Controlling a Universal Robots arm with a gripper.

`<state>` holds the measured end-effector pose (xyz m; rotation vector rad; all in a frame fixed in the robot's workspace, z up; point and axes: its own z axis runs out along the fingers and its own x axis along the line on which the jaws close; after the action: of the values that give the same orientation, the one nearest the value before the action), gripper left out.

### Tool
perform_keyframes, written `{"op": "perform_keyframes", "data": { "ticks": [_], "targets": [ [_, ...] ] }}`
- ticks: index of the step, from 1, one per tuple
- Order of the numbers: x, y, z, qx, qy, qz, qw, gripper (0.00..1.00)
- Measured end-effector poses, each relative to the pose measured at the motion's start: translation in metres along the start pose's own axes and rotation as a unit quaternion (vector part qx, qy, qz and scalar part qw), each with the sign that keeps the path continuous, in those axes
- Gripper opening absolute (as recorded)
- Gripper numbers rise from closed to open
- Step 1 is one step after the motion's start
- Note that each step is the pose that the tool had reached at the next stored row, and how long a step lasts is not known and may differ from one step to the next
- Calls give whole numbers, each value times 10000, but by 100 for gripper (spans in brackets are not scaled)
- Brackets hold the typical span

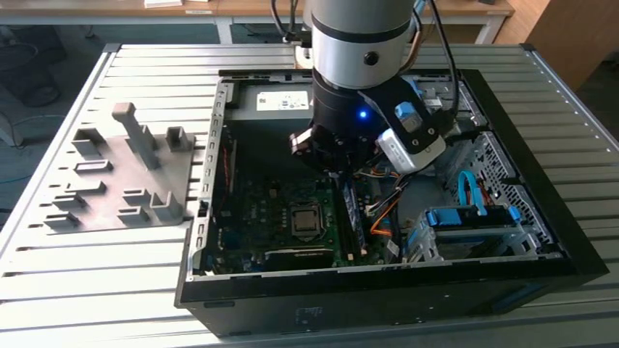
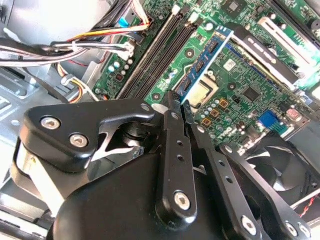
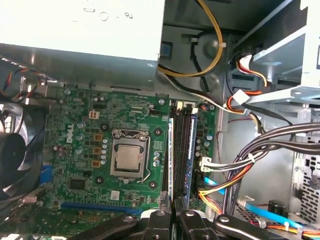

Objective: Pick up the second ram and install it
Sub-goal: 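Insert the second ram into the second slot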

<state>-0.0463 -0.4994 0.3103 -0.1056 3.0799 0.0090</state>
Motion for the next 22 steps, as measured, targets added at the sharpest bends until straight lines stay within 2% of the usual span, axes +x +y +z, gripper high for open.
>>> {"op": "perform_keyframes", "data": {
  "ticks": [10, 20, 22],
  "targets": [
    [0, 0, 5, 16, -1, 261, 9997, 14],
    [1, 0, 9, 30, -2, 505, 9987, 14],
    [2, 0, 11, -12, -4, 509, 9987, 14]
  ]
}}
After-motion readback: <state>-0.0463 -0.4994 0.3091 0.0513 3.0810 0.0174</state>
